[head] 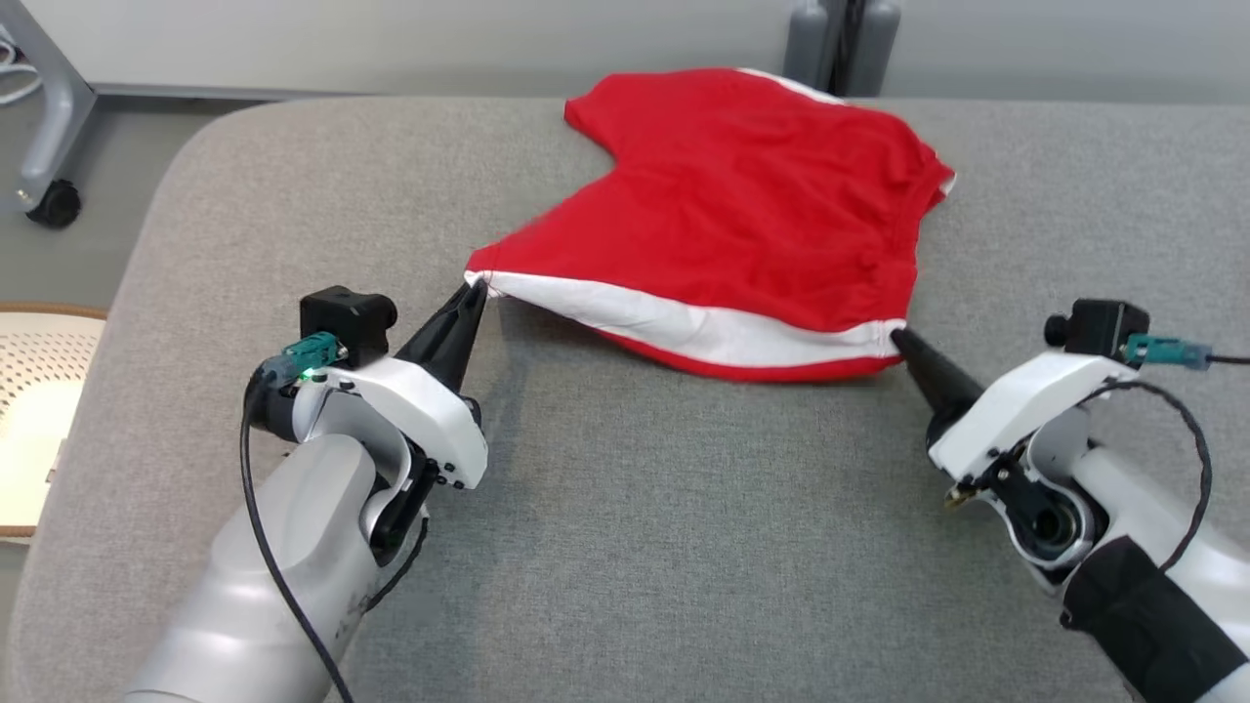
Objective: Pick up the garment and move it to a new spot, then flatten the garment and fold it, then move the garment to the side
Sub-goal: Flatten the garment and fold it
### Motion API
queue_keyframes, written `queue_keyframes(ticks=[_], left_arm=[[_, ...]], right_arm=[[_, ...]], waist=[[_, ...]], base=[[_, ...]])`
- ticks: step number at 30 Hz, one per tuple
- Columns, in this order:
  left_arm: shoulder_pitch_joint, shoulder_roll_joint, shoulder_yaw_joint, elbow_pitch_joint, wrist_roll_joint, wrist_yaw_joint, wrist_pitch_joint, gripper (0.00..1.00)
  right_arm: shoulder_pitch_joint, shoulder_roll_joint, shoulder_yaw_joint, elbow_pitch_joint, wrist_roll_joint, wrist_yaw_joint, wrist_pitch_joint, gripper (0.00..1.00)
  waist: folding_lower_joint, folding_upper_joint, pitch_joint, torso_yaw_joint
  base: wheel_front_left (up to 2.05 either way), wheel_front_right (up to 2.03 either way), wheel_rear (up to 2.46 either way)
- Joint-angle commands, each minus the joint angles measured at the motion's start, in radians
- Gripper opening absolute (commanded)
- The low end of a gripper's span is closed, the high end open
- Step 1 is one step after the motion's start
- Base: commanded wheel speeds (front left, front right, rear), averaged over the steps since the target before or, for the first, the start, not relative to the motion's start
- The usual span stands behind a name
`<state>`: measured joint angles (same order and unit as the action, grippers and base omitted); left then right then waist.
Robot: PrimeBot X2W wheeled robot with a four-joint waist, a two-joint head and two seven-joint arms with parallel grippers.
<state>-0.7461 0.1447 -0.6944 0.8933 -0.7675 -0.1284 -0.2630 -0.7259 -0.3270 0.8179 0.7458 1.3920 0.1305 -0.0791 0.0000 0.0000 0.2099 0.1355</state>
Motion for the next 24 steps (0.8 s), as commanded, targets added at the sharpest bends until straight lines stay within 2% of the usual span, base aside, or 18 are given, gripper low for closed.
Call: queue_keyframes(ticks=[1,9,18,21,24], left_arm=[[0.039,0.022,-0.003,-0.037,0.056,-0.004,-0.001,0.0],[0.141,0.043,-0.018,-0.06,0.141,-0.003,-0.001,0.0],[0.235,0.071,-0.073,-0.047,0.243,-0.003,-0.001,0.0],[0.255,0.086,-0.096,-0.073,0.307,-0.003,-0.001,0.0],[0.292,0.095,-0.087,-0.087,0.353,-0.003,-0.001,0.0]], right_arm=[[0.037,-0.024,0.019,-0.029,0.017,0.0,0.002,0.0],[0.114,-0.059,0.071,-0.065,0.05,0.0,-0.013,0.0],[0.195,-0.1,0.124,-0.112,0.098,0.0,0.017,0.0],[0.225,-0.12,0.142,-0.125,0.115,0.0,0.041,0.0],[0.248,-0.134,0.151,-0.141,0.132,0.0,0.057,0.0]], waist=[[0.0,0.0,-0.035,0.011],[0.0,0.0,-0.093,0.027],[0.0,0.0,-0.162,0.046],[0.0,0.0,-0.185,0.05],[0.0,0.0,-0.199,0.053]], base=[[0.0,0.0,0.0],[0.0,0.0,0.0],[0.0,0.0,0.0],[0.0,0.0,0.0],[0.0,0.0,0.0]])
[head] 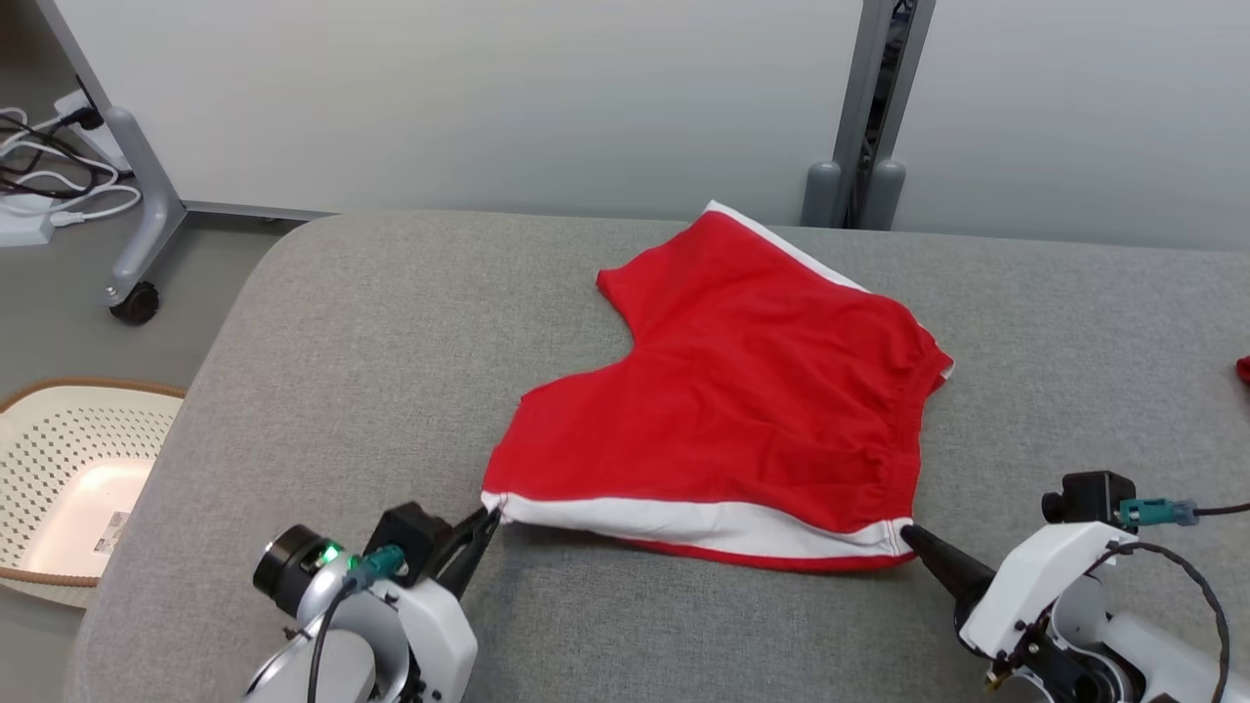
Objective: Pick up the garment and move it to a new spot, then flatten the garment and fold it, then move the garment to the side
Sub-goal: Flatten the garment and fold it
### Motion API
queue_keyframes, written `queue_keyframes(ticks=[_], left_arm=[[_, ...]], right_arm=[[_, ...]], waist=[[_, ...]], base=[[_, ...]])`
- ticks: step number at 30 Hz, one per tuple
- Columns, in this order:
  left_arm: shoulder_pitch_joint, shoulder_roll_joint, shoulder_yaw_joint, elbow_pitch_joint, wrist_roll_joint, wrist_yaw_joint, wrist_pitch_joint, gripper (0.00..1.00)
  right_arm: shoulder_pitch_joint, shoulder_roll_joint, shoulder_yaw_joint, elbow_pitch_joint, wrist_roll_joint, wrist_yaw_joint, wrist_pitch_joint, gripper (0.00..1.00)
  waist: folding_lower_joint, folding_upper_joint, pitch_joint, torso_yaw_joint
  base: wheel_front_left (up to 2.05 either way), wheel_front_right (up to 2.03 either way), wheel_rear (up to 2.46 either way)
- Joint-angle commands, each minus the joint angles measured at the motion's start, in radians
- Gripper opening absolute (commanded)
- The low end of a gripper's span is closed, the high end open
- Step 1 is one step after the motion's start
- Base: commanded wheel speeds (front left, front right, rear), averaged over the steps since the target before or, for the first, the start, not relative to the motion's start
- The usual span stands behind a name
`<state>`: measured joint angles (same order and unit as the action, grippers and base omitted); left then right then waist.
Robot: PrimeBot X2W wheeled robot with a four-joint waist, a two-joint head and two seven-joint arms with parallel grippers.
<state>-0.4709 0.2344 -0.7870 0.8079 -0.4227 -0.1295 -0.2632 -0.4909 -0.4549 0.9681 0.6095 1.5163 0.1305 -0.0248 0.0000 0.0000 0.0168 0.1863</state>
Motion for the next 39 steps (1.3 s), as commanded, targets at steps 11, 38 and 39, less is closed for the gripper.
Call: queue_keyframes(ticks=[11,38,39], left_arm=[[0.087,0.012,0.071,-0.033,0.137,0.01,-0.001,0.0],[0.315,0.031,0.246,-0.172,0.21,0.001,-0.001,0.0],[0.319,0.034,0.245,-0.176,0.214,0.002,-0.001,0.0]], right_arm=[[0.077,-0.048,0.001,-0.059,0.052,0.0,0.03,0.0],[0.261,-0.123,0.034,-0.246,0.063,0.0,0.027,0.0],[0.266,-0.123,0.035,-0.254,0.063,0.0,0.027,0.0]], waist=[[0.0,0.0,-0.045,-0.002],[0.0,0.0,-0.117,-0.015],[0.0,0.0,-0.117,-0.016]], base=[[0.0,0.0,0.0],[0.0,0.0,0.0],[0.0,0.0,0.0]])
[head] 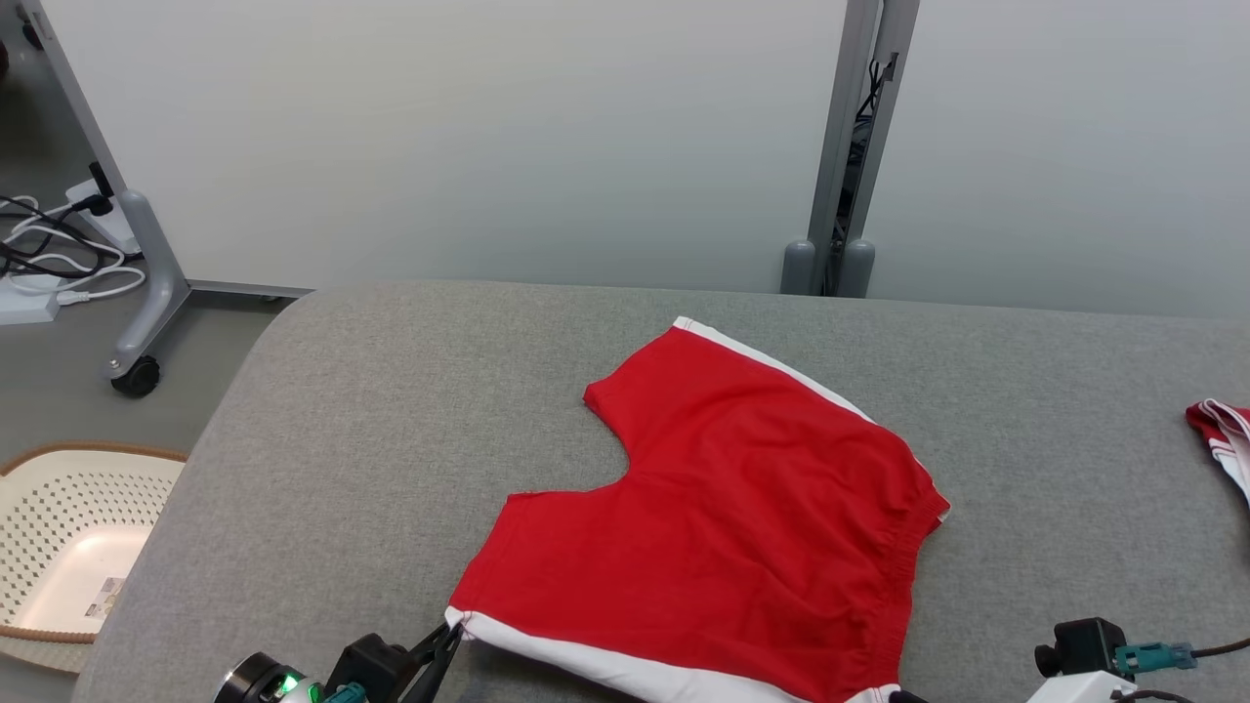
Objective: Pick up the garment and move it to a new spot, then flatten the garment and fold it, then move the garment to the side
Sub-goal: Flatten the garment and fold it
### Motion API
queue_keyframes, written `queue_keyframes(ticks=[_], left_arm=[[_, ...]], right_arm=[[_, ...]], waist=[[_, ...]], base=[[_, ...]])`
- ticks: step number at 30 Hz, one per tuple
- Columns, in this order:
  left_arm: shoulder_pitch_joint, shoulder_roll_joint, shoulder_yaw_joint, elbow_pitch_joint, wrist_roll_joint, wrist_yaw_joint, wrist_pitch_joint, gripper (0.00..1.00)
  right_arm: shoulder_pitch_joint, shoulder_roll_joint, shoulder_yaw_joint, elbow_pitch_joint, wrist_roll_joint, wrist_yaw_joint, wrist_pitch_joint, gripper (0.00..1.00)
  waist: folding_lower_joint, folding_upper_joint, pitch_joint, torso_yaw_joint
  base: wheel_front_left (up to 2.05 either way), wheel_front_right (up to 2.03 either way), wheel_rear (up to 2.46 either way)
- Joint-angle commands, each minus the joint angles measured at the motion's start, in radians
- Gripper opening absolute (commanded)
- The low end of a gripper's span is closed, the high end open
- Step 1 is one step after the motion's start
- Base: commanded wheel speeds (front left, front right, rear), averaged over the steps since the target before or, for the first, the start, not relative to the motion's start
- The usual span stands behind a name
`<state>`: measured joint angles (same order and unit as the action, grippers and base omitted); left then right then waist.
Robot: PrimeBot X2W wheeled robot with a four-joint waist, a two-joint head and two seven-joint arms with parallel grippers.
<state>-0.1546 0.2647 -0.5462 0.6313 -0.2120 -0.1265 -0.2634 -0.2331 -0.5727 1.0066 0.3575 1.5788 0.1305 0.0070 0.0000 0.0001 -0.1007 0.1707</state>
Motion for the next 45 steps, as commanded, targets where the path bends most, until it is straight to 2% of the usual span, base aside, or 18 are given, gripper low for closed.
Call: queue_keyframes(ticks=[1,4,11,21,25,29,37,44,45], left_arm=[[0.003,0.008,0.001,-0.007,0.011,-0.002,-0.001,0.0],[-0.01,0.032,-0.01,-0.026,0.046,-0.003,-0.001,0.0],[-0.073,0.046,0.02,-0.025,0.061,-0.005,0.0,0.0],[-0.251,0.056,0.037,0.018,0.045,-0.005,-0.001,0.0],[-0.364,0.086,-0.031,0.047,0.033,-0.004,0.0,0.0],[-0.481,0.133,-0.118,0.085,-0.025,-0.005,0.0,0.0],[-0.724,0.262,-0.364,0.132,-0.208,-0.005,0.015,0.0],[-0.886,0.328,-0.534,0.148,-0.343,-0.005,0.038,0.0],[-0.948,0.343,-0.592,0.167,-0.387,-0.005,0.041,0.0]], right_arm=[[0.009,-0.006,-0.003,-0.01,-0.004,0.0,-0.007,0.0],[-0.002,-0.007,-0.01,-0.022,-0.018,0.0,-0.027,0.0],[-0.041,0.001,-0.037,-0.061,-0.04,0.0,-0.072,0.0],[-0.116,0.037,-0.093,-0.065,-0.078,0.0,-0.183,0.0],[-0.191,0.08,-0.104,-0.036,-0.105,0.0,-0.203,0.0],[-0.288,0.154,-0.081,0.012,-0.154,0.0,-0.208,0.0],[-0.438,0.293,-0.054,0.1,-0.206,0.0,-0.237,0.0],[-0.486,0.368,-0.07,0.172,-0.215,0.0,-0.264,0.0],[-0.495,0.385,-0.085,0.198,-0.218,0.0,-0.268,0.0]], waist=[[0.0,-0.0001,0.001,-0.001],[0.0,-0.0001,0.007,-0.007],[0.0,-0.0001,0.035,-0.041],[0.0,-0.0001,0.106,-0.13],[0.0,-0.0001,0.172,-0.181],[0.0,-0.0001,0.24,-0.252],[0.0,-0.0001,0.351,-0.363],[0.0,-0.0001,0.415,-0.425],[0.0,-0.0001,0.436,-0.446]], base=[[0.0,0.0,0.0],[0.0,0.0,0.0],[0.0,0.0,0.0],[0.0,0.0,0.0],[0.0,0.0,0.0],[0.0,0.0,0.0],[0.0,0.0,0.0],[0.0,0.0,0.0],[0.0,0.0,0.0]])
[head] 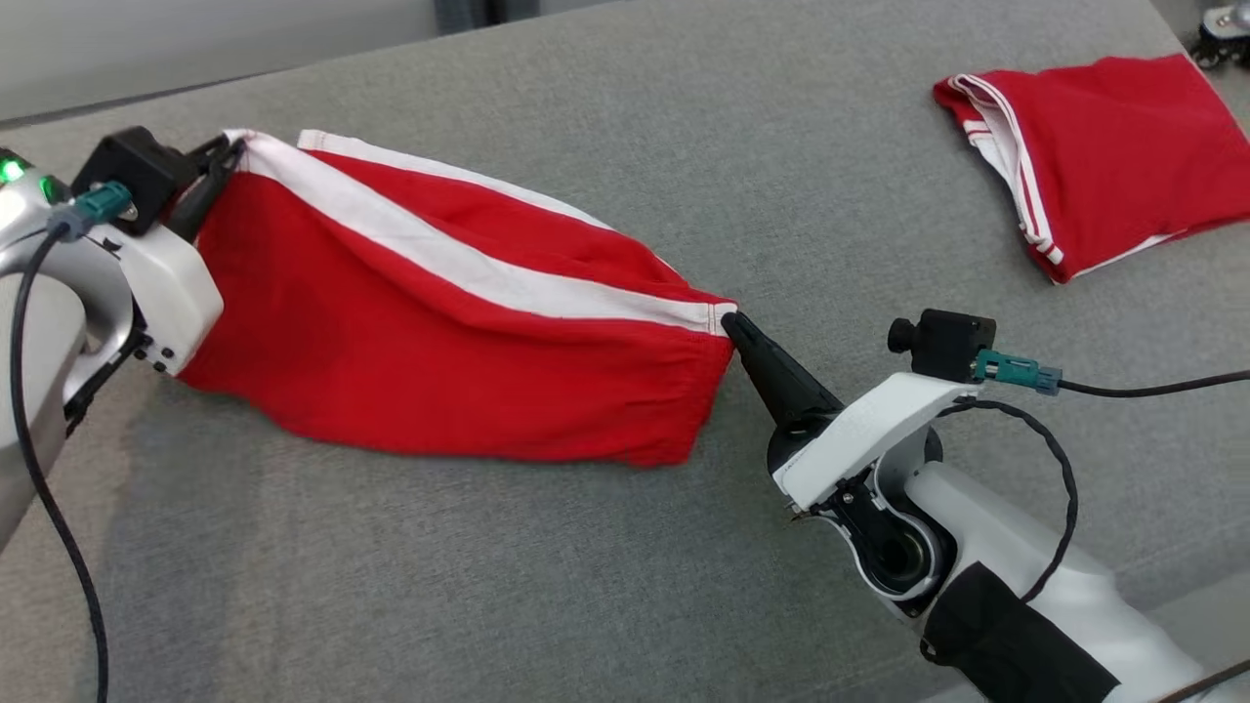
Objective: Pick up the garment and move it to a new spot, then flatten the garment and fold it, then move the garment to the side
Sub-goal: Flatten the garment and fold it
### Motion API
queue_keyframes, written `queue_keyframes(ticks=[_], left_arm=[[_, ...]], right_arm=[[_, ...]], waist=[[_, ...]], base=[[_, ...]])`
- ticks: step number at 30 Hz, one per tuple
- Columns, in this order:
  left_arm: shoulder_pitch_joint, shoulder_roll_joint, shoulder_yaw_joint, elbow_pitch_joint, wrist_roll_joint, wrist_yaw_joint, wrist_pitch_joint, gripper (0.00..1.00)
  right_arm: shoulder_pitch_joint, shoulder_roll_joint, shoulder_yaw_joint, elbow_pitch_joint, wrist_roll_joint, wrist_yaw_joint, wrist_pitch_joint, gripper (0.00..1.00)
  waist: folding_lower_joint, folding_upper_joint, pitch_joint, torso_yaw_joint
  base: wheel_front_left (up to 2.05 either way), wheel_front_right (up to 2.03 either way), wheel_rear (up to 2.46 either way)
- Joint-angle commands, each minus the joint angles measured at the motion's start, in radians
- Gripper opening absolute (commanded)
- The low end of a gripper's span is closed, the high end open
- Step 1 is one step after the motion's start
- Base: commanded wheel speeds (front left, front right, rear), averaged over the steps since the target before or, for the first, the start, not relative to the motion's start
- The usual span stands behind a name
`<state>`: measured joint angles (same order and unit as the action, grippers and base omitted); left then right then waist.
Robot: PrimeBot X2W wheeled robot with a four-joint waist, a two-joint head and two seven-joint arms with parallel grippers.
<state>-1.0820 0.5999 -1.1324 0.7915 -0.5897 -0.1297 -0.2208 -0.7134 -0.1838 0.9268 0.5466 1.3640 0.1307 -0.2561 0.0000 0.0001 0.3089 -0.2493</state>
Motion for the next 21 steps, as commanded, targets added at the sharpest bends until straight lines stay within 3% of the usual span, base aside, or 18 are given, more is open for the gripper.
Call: queue_keyframes(ticks=[1,7,21], left_arm=[[-0.038,0.012,-0.023,0.014,-0.02,-0.001,0.0,0.0],[-0.136,0.017,-0.113,0.062,-0.071,-0.002,0.003,0.0],[-0.228,0.03,-0.145,0.191,-0.076,-0.001,0.067,0.0]], right_arm=[[-0.017,0.007,-0.009,0.01,-0.005,0.0,-0.007,0.0],[-0.017,0.054,-0.06,-0.001,-0.027,0.0,-0.011,0.0],[-0.04,0.127,-0.11,-0.008,-0.078,0.0,-0.011,0.0]], waist=[[0.0,-0.0001,0.032,-0.033],[0.0,-0.0001,0.066,-0.08],[0.0,-0.0001,0.155,-0.164]], base=[[0.0,0.0,0.0],[0.0,0.0,0.0],[0.0,0.0,0.0]])
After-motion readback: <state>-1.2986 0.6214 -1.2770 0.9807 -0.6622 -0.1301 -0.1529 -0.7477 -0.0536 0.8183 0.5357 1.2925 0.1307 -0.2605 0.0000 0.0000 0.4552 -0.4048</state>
